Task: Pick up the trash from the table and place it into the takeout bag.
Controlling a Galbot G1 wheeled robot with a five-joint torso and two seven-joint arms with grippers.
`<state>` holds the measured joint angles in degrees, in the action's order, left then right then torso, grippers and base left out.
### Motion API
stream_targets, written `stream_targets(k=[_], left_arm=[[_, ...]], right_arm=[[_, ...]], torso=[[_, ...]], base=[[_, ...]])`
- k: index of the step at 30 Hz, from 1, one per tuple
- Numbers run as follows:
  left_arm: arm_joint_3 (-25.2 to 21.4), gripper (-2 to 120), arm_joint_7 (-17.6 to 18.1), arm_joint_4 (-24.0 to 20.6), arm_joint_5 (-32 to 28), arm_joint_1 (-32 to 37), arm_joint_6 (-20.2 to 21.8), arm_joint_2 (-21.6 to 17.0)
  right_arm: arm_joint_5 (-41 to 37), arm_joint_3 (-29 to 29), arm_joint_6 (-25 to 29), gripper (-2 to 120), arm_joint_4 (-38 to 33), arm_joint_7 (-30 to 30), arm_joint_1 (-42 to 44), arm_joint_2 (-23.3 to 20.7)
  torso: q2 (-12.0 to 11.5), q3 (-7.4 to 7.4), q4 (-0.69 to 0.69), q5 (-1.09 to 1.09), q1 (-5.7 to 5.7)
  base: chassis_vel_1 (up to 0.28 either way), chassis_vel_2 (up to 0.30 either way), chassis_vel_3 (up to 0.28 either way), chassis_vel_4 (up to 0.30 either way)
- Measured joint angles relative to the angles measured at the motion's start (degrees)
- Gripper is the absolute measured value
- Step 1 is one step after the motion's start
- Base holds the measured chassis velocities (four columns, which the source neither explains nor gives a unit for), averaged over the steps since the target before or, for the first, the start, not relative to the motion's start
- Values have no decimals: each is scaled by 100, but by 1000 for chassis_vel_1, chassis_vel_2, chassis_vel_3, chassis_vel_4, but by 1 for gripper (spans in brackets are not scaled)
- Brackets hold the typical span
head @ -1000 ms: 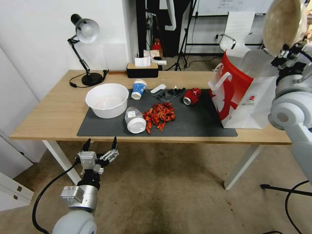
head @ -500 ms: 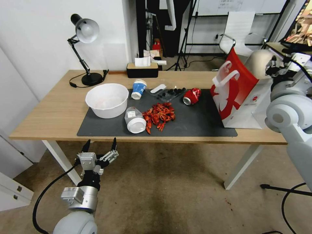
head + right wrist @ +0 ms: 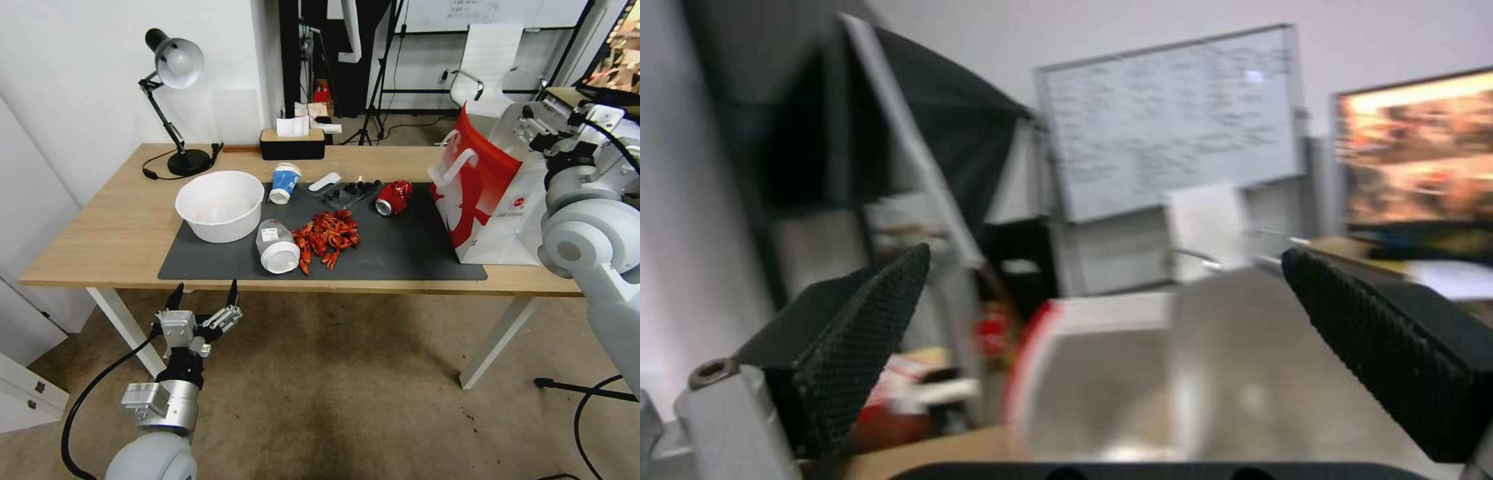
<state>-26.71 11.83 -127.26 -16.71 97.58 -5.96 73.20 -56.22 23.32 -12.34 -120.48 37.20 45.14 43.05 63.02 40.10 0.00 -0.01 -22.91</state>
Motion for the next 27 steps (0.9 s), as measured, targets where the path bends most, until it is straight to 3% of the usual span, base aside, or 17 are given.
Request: stream_targets(k=[7,14,19,27], left_arm=[[0,100,0,3,-7,-10,-12,-9],[3,100,-3,48,-12,-23,-36,-11],[-6,100,-12,79,-18,-13,-108,-36],[11,100,-24,140,-10,-12,-148,-86]], right_arm=[[8,251,510,100,-647,-788,825,104],[672,435,1011,100,-1083,-1503,2030,515],[1857,370,1745,100,-1202,-2064,3093,1037],[3443,145,2698,100,-1028,-2163,4536,1797]], torso=[[1,0,-1,1,0],[1,-1,0,0,0],[2,0,1,0,0],[2,0,-1,0,0]], base=[[0,0,0,0],[0,0,0,0],[0,0,0,0],[0,0,0,0]])
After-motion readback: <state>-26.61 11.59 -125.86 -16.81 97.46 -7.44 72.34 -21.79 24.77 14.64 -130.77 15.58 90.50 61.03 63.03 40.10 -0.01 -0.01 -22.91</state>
